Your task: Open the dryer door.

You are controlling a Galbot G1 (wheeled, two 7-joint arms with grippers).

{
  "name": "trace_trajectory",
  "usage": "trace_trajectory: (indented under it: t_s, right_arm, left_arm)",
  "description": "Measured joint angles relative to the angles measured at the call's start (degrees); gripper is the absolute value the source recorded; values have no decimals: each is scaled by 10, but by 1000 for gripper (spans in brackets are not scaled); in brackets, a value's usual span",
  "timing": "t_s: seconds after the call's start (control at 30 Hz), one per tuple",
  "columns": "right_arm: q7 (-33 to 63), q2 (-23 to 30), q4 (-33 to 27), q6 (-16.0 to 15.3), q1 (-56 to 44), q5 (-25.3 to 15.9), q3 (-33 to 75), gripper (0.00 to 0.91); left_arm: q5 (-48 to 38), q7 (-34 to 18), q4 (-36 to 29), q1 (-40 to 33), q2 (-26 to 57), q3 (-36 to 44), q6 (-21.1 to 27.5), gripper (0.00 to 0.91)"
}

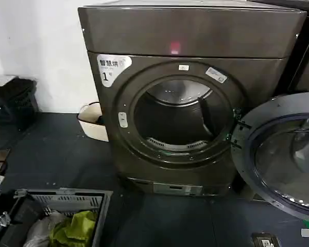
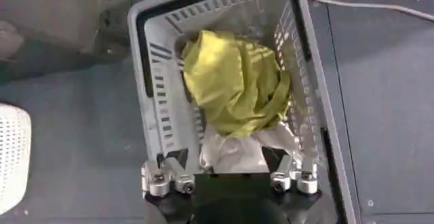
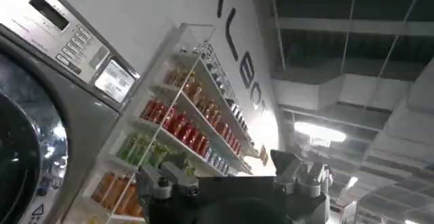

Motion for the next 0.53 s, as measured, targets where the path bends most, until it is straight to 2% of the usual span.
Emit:
trace_trajectory:
  t_s: [0.53]
  right_arm:
    - [-2, 0, 4, 0, -9, 2, 5, 907]
  left_arm:
    - [10, 13, -3, 2, -8, 0, -6, 907]
